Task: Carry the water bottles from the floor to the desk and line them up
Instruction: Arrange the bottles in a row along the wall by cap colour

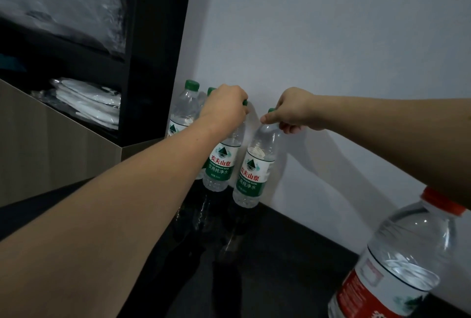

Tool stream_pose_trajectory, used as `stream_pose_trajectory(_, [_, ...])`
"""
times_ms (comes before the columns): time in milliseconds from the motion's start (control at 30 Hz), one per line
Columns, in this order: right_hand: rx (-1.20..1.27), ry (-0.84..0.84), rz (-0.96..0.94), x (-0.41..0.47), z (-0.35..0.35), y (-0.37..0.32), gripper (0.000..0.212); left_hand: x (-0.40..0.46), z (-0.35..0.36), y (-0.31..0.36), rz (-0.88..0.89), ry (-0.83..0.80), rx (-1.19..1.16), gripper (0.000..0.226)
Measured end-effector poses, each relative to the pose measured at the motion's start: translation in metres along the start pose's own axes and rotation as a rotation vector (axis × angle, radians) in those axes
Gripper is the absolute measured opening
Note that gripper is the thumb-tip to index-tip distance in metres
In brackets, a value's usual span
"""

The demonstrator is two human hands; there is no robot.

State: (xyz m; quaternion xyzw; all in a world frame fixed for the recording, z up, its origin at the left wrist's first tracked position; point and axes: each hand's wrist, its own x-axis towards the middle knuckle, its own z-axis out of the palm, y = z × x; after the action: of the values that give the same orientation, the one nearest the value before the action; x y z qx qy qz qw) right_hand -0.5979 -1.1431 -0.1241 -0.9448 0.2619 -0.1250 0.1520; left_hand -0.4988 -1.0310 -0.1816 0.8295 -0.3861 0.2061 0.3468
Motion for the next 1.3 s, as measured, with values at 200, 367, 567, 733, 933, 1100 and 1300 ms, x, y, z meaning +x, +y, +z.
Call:
stream_pose_trajectory(200, [0.018, -0.016, -0.011, 0.004, 0.004, -0.003, 0.034, -0.001, 0.002, 0.0, -0.002, 0.02, 0.014, 0.018])
stream_pose_trajectory(367, [-0.006, -0.007, -0.036, 0.005, 0.006, -0.002, 0.037, 0.0, 0.004, -0.002, -0.008, 0.027, -0.009, 0.017])
stream_pose_trajectory(567, [0.014, 0.001, -0.065, 0.007, 0.012, -0.002, 0.044, -0.001, 0.006, -0.003, 0.009, 0.052, -0.006, 0.019])
stream_pose_trajectory(733, [-0.007, 0.012, -0.077, 0.009, 0.013, -0.002, 0.043, -0.001, 0.008, -0.006, 0.012, 0.067, 0.007, 0.019])
stream_pose_trajectory(933, [-0.024, -0.001, -0.069, 0.01, 0.015, 0.0, 0.045, -0.002, 0.01, -0.005, 0.023, 0.083, 0.038, 0.021])
stream_pose_trajectory(1100, [-0.027, -0.154, 0.014, 0.001, 0.003, -0.008, 0.044, -0.003, 0.007, -0.008, -0.008, 0.027, 0.047, 0.024])
stream_pose_trajectory(1300, [-0.019, -0.048, 0.004, -0.041, -0.05, -0.015, 0.06, -0.025, -0.009, -0.005, -0.001, -0.078, -0.027, 0.054])
